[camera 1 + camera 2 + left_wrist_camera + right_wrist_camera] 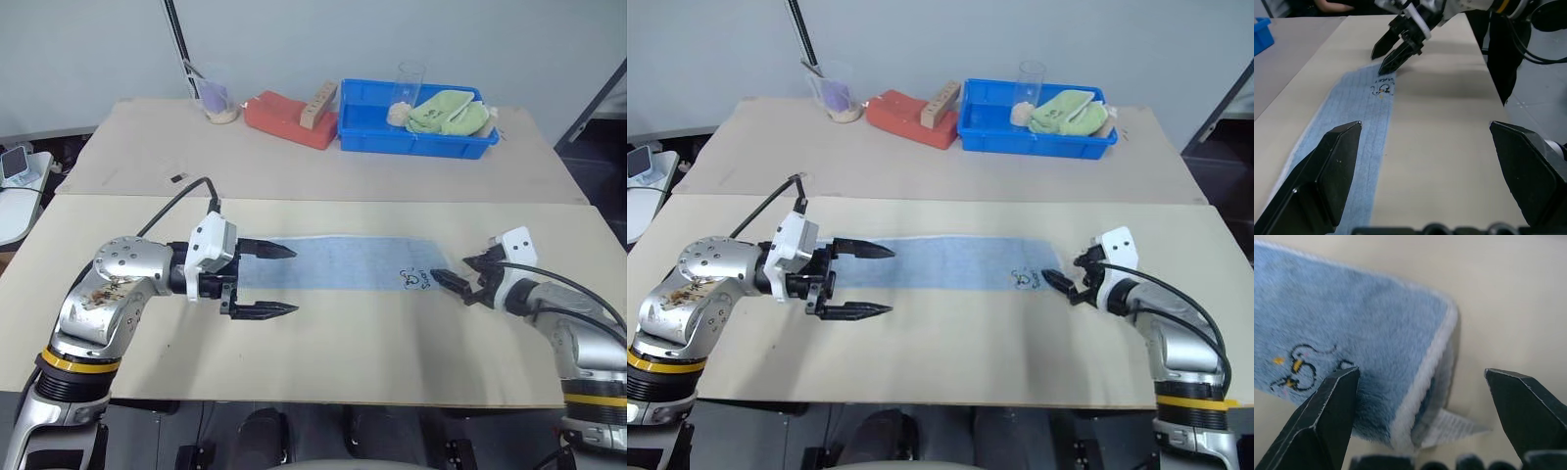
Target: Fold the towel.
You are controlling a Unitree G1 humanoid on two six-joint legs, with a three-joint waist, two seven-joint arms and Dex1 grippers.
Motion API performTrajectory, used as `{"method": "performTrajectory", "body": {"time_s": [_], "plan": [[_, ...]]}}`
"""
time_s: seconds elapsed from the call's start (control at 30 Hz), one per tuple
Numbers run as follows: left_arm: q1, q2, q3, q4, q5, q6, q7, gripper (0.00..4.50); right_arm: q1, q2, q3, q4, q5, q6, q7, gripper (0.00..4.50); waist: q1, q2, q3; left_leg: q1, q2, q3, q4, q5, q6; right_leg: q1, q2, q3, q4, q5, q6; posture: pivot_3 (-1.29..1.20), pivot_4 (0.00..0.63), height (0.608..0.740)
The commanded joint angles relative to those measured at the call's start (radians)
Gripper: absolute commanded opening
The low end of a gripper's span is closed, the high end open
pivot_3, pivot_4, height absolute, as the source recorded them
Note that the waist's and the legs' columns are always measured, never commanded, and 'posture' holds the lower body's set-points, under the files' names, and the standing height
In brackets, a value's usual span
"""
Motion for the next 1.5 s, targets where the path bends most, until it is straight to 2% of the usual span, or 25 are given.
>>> {"method": "performTrajectory", "body": {"time_s": [0.03, 0.3, 0.4, 0.5, 0.67, 0.77, 0.87, 1.1, 1.4, 1.5], "plan": [[0.015, 0.013, 0.01, -0.028, -0.008, -0.021, -0.006, 4.5, -0.018, -0.012, 0.027, -0.01, 0.018, 0.033, 0.012, 3.7, -0.002, 0.0, 0.0, 0.0, 0.0, 0.0, 0.0, 0.0, 0.0, 0.0, 0.0, 0.0, 0.0, 0.0, 0.0, 0.0, 0.15, 0.717], [0.071, -0.008, 0.044, -0.049, -0.083, -0.058, -0.046, 4.5, -0.015, -0.021, 0.032, 0.003, 0.011, 0.012, 0.029, 0.93, -0.002, 0.0, 0.0, 0.0, 0.0, 0.0, 0.0, 0.0, 0.0, 0.0, 0.0, 0.0, -0.001, 0.0, 0.0, 0.0, 0.15, 0.717], [0.07, -0.03, 0.052, -0.048, -0.106, -0.081, -0.051, 4.5, -0.013, -0.05, 0.009, 0.029, 0.001, -0.006, 0.035, 0.05, 0.001, 0.0, 0.0, 0.0, 0.0, 0.0, 0.0, 0.0, 0.0, 0.0, 0.0, 0.0, -0.001, 0.0, 0.0, 0.0, 0.15, 0.717], [0.064, -0.048, 0.05, -0.053, -0.116, -0.1, -0.05, 4.5, -0.011, -0.107, -0.018, 0.068, -0.005, -0.031, 0.057, 0.05, 0.004, 0.0, 0.0, -0.001, -0.001, 0.0, 0.0, 0.0, 0.0, 0.0, -0.001, 0.0, -0.001, 0.0, 0.0, 0.0, 0.15, 0.717], [0.043, -0.053, 0.036, -0.042, -0.108, -0.104, -0.045, 4.5, -0.004, -0.263, -0.061, 0.137, -0.012, -0.121, 0.152, 0.05, 0.005, 0.0, 0.0, -0.001, -0.001, 0.0, 0.0, 0.0, 0.001, 0.0, -0.001, 0.0, -0.002, 0.0, 0.0, 0.0, 0.15, 0.717], [0.019, -0.05, 0.034, -0.029, -0.107, -0.095, -0.044, 4.5, -0.001, -0.36, -0.02, 0.083, -0.029, -0.185, 0.24, 0.05, 0.0, 0.0, 0.0, -0.001, -0.001, 0.0, 0.0, 0.0, 0.001, 0.0, -0.001, 0.001, -0.003, 0.0, 0.0, 0.0, 0.15, 0.717], [0.001, -0.036, 0.03, -0.028, -0.11, -0.064, -0.037, 4.5, -0.037, -0.382, 0.012, 0.015, -0.016, -0.175, 0.266, 0.05, -0.012, 0.0, 0.0, 0.0, 0.001, 0.0, 0.0, 0.0, 0.001, 0.0, 0.001, 0.001, -0.002, 0.0, 0.0, 0.0, 0.15, 0.717], [-0.008, 0.001, 0.068, -0.076, -0.145, -0.004, -0.006, 4.5, -0.187, -0.251, 0.158, -0.293, 0.096, 0.088, 0.2, 0.05, -0.023, 0.0, 0.0, -0.001, 0.002, -0.004, -0.001, 0.0, 0.001, 0.0, 0.003, 0.0, -0.001, 0.0, 0.0, 0.0, 0.15, 0.717], [0.053, 0.065, 0.098, -0.146, -0.153, 0.08, 0.071, 4.5, -0.222, -0.055, 0.304, -0.305, 0.091, 0.179, 0.075, 0.05, 0.005, -0.001, 0.0, -0.002, 0.0, -0.003, 0.001, 0.0, 0.001, -0.001, -0.001, 0.0, -0.003, 0.0, 0.0, 0.0, 0.15, 0.717], [0.078, 0.072, 0.106, -0.155, -0.137, 0.068, 0.091, 4.5, -0.232, -0.032, 0.312, -0.273, 0.08, 0.155, 0.06, 1.0, 0.003, -0.001, 0.0, -0.002, 0.0, -0.003, 0.001, -0.001, 0.001, -0.001, -0.001, 0.0, -0.003, 0.0, 0.0, 0.0, 0.15, 0.717]]}}
